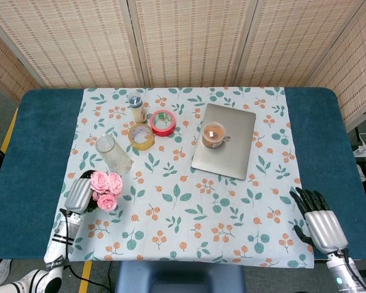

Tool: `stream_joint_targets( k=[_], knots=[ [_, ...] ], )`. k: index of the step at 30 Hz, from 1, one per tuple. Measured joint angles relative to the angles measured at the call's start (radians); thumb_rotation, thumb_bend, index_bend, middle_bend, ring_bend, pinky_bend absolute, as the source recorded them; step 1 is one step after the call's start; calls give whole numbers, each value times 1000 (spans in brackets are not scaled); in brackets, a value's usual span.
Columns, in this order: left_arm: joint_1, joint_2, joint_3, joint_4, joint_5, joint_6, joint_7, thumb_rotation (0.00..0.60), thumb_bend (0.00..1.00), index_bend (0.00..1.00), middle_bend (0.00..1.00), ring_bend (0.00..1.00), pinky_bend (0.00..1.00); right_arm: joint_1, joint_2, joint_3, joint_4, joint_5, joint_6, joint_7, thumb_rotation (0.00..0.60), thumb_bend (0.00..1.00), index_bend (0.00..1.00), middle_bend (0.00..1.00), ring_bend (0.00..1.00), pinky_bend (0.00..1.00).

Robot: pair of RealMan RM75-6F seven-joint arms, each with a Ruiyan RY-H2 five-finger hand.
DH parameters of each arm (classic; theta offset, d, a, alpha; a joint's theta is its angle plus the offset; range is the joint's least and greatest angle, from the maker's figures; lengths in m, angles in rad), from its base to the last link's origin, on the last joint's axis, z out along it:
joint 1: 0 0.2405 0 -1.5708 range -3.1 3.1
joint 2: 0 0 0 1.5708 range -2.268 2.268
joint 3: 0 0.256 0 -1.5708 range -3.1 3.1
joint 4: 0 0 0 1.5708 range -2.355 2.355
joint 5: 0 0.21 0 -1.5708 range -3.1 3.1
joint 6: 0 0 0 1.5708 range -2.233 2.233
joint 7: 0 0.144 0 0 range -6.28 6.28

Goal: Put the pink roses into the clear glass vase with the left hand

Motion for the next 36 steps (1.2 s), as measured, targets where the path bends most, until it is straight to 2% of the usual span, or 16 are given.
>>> stream_joint_targets(
  k=[5, 6, 9, 13, 17, 21, 24, 29, 36],
  knots=[
    [21, 61, -50, -76, 53, 119, -329, 600, 533, 608, 658, 438, 191, 1, -2, -2, -2, -1, -3, -4, 600, 295, 0, 0, 0, 0],
    [23, 84, -77, -106, 63, 151, -399, 600, 533, 608, 658, 438, 191, 0, -1, -2, -3, -1, -2, -4, 600, 295, 0, 0, 0, 0],
    [12, 132, -167, -174, 73, 208, -509, 600, 532, 609, 660, 438, 191, -1, -1, -1, -3, 1, 2, -6, 600, 295, 0, 0, 0, 0],
    [-23, 175, -258, -243, 42, 199, -547, 600, 531, 609, 659, 435, 187, 0, -4, 2, -1, 8, 0, -9, 600, 295, 0, 0, 0, 0],
    [-100, 202, -358, -265, -23, 134, -581, 600, 531, 609, 659, 435, 185, 2, -9, 5, 2, 20, -7, -16, 600, 295, 0, 0, 0, 0],
    [-203, 184, -444, -200, -100, 76, -583, 600, 529, 609, 660, 435, 187, 6, -13, 10, 5, 37, -17, -25, 600, 295, 0, 0, 0, 0],
    [-270, 154, -485, -127, -144, 43, -572, 600, 528, 609, 660, 434, 192, 8, -15, 16, 6, 49, -19, -28, 600, 295, 0, 0, 0, 0],
    [-349, 103, -507, -21, -176, 2, -541, 600, 529, 609, 660, 434, 194, 11, -14, 25, 10, 65, -20, -27, 600, 295, 0, 0, 0, 0],
    [-394, 25, -463, 122, -171, -18, -532, 600, 529, 609, 660, 434, 194, 10, -10, 26, 10, 65, -13, -18, 600, 295, 0, 0, 0, 0]
  ],
)
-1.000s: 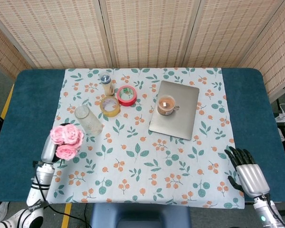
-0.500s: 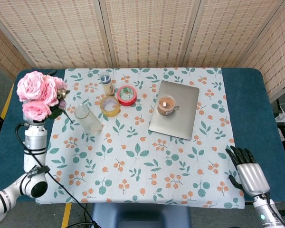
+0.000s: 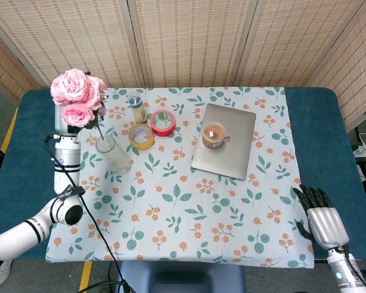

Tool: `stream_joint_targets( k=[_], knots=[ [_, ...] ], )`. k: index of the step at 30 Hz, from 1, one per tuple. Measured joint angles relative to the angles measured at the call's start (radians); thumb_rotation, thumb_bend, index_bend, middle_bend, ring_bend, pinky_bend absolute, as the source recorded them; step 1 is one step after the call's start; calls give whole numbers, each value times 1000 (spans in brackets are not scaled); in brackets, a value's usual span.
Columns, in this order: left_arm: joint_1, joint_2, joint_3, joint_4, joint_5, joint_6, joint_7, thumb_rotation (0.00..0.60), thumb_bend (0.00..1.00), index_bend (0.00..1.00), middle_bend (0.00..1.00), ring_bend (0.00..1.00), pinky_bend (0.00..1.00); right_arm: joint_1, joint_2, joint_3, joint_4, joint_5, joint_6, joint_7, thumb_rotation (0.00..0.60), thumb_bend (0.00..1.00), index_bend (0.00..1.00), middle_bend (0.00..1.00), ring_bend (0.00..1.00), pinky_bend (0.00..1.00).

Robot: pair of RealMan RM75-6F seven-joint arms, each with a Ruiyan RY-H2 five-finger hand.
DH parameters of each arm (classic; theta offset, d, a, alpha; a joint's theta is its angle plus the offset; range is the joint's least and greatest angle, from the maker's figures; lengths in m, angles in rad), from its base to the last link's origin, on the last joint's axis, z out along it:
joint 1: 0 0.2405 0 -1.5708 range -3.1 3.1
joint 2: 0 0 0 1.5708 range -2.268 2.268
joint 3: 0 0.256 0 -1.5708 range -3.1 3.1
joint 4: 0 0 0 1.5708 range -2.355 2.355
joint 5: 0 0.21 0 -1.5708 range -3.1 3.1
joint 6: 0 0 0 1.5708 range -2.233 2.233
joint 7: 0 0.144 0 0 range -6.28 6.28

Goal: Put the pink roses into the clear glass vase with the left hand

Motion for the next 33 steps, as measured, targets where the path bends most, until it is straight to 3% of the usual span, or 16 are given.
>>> stream_joint_targets(
  k=[9, 12, 13, 16, 21, 24, 33],
  knots=[
    [2, -69, 78, 102, 32, 7, -31, 600, 526, 562, 635, 401, 188, 3, -2, -3, 0, -1, -5, -4, 600, 295, 0, 0, 0, 0],
    [7, -83, 95, 121, 38, 9, -31, 600, 507, 306, 464, 274, 142, 2, -2, -4, -1, -4, -2, -4, 600, 295, 0, 0, 0, 0],
    [10, -89, 104, 129, 42, 11, -32, 600, 497, 181, 363, 202, 121, 1, -1, -5, -1, -7, 1, -2, 600, 295, 0, 0, 0, 0],
    [29, -106, 159, 163, 66, 12, -31, 600, 478, 22, 211, 91, 91, -1, -1, -6, 0, -22, 8, 12, 600, 295, 0, 0, 0, 0],
    [84, -129, 272, 213, 128, 23, -29, 600, 461, 0, 88, 10, 57, -4, 1, -11, 5, -44, 21, 29, 600, 295, 0, 0, 0, 0],
    [115, -132, 313, 223, 147, 24, -19, 600, 459, 0, 22, 0, 42, -6, 3, -15, 4, -52, 25, 33, 600, 295, 0, 0, 0, 0],
    [174, -73, 364, 136, 173, 36, 50, 600, 434, 0, 0, 0, 31, -10, 8, -21, 1, -71, 33, 44, 600, 295, 0, 0, 0, 0]
  ],
)
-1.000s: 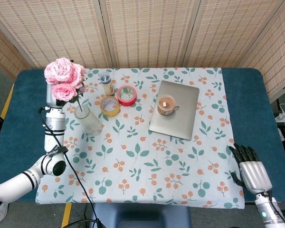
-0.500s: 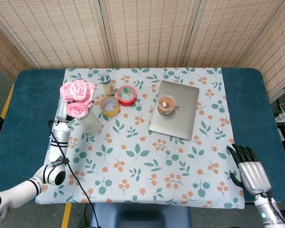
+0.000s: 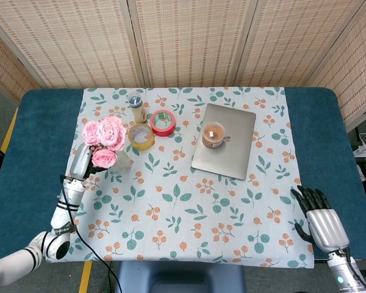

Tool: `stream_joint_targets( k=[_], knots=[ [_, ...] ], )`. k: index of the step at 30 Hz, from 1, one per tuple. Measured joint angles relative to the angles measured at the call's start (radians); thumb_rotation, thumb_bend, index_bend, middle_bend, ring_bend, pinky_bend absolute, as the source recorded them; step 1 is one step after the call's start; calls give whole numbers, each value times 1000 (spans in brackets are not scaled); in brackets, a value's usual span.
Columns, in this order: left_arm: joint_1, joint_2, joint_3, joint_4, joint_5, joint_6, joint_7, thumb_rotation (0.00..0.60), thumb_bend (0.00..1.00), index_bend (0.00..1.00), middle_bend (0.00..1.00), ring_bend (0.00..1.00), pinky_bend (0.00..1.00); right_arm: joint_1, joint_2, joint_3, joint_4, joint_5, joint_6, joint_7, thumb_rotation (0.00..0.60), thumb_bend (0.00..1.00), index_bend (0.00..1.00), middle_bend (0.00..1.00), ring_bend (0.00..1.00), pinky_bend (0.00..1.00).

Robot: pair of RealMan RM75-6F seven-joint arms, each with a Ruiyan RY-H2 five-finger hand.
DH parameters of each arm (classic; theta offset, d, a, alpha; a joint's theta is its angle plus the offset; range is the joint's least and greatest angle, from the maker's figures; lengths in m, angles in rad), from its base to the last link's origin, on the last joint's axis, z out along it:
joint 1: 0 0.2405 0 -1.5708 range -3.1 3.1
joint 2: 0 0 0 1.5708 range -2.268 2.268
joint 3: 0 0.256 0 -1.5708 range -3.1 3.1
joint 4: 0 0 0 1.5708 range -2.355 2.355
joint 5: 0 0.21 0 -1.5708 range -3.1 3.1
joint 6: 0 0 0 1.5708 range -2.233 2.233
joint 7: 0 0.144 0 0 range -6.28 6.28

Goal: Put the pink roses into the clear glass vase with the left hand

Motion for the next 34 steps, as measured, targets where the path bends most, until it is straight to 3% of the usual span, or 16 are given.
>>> stream_joint_targets(
  k=[23, 29, 34],
  knots=[
    [160, 186, 83, -189, 33, 66, 178, 584, 422, 0, 0, 0, 32, -1, -1, -7, 1, -20, 1, 4, 600, 295, 0, 0, 0, 0],
    [228, 235, 139, -200, 43, 99, 348, 586, 409, 0, 0, 0, 34, -4, 5, -9, -2, -25, 7, 6, 600, 295, 0, 0, 0, 0],
    [345, 275, 207, -231, 46, 183, 605, 600, 405, 0, 0, 0, 34, -3, -4, -8, 0, -15, -3, -13, 600, 295, 0, 0, 0, 0]
  ],
)
